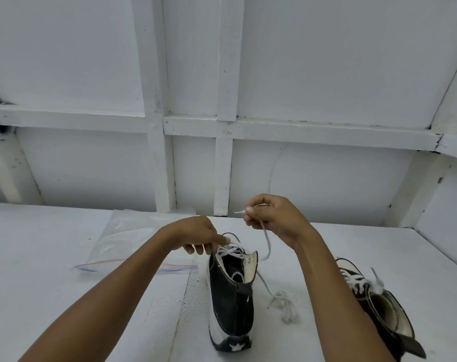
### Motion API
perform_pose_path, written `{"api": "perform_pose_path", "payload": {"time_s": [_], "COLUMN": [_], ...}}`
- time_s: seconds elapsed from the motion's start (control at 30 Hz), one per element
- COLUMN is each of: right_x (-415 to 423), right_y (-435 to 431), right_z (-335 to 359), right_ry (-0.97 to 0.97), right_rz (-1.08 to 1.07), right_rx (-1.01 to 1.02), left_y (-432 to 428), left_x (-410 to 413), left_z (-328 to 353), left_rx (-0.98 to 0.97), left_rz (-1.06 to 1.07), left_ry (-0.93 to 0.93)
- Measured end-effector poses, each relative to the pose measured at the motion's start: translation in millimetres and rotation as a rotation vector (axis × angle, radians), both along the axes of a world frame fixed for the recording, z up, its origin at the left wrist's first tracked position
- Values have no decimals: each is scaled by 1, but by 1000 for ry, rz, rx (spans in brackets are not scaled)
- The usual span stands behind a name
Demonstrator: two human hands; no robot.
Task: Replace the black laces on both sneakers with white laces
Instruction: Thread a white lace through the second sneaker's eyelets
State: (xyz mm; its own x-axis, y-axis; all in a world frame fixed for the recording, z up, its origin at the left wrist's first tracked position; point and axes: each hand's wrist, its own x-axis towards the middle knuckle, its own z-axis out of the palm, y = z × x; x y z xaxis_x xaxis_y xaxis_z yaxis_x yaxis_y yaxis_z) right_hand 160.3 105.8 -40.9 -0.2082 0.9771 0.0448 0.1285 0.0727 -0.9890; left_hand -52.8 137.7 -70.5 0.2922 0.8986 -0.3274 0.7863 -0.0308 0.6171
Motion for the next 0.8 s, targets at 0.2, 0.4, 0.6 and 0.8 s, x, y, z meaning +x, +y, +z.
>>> {"api": "perform_pose_path", "payload": {"time_s": [0.2, 0.4, 0.6, 0.8], "right_x": [-18, -35, -44, -46], "right_y": [2, 5, 8, 12], "right_z": [-6, -14, -21, -24], "right_ry": [-464, -813, -882, -901], "right_rz": [56, 78, 96, 90], "right_rx": [-176, -181, -203, -215], "left_y": [-25, -33, -35, -34], "left_x": [1, -8, -13, -14], "left_z": [5, -2, -13, -16], "left_rx": [-83, -170, -235, -249], "left_rz": [-20, 64, 135, 137], "left_ry": [-77, -180, -322, -343]}}
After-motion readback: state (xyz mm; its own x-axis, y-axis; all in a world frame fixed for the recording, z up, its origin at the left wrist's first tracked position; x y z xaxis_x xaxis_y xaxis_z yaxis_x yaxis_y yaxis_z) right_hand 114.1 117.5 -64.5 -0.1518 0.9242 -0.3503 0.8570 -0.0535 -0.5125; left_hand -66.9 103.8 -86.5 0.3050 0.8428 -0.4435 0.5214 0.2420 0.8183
